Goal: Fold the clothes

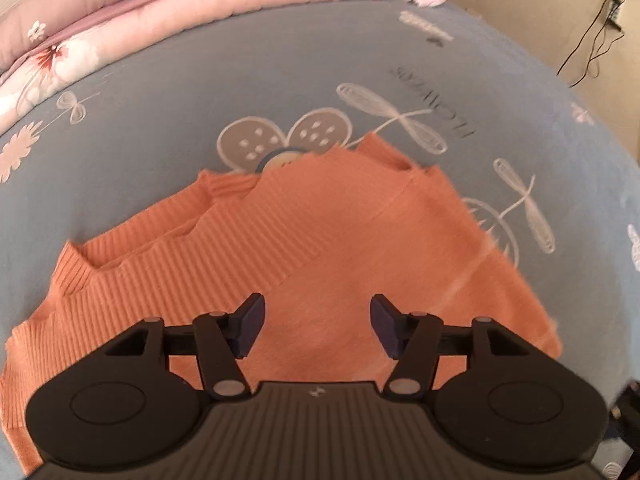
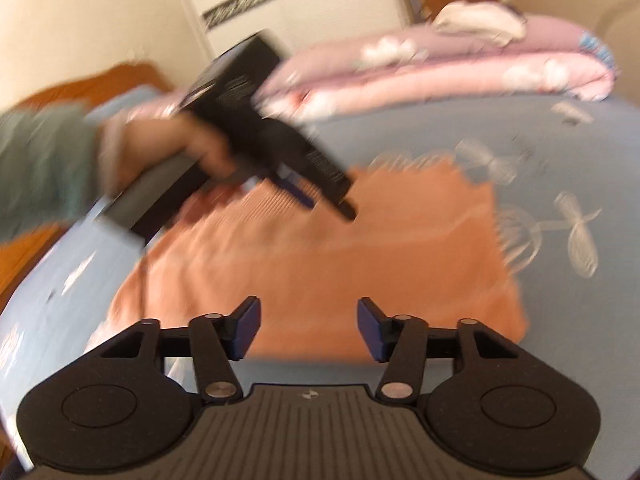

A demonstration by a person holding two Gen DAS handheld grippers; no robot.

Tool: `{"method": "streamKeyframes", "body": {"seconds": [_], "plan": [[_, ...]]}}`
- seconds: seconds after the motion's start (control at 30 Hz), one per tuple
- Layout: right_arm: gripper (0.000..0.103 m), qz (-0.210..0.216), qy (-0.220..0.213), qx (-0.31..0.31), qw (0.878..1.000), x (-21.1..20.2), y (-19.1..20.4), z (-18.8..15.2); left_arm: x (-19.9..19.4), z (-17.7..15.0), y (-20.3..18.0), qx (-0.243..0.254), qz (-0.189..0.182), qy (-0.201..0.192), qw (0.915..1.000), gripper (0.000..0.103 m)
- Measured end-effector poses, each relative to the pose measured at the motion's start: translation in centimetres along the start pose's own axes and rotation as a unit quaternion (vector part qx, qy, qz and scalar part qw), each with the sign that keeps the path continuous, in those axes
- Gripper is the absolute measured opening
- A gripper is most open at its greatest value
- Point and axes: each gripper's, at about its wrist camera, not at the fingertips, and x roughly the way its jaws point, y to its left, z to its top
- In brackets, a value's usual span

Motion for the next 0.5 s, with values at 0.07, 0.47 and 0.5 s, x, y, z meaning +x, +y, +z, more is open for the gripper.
{"method": "streamKeyframes", "body": {"seconds": [0.07,0.47,0.5], "plan": [[0.060,-0.009,-0.024,0.032,0.999,2.6,-2.4,1.3,0.5,0.5,-0.7,0.014,0.012,-0.001,0.9998,0.060],[0.052,-0.015,-0.016,0.101,0.995,8.1,-5.8,2.0,0.9,0.8,-0.3,0.032,0.015,0.005,0.9994,0.063],[0.056,-0.014,-0.025,0.094,0.995,8.0,-5.7,2.6,0.3,0.7,0.2,0.027,0.021,-0.002,0.9994,0.063]]}}
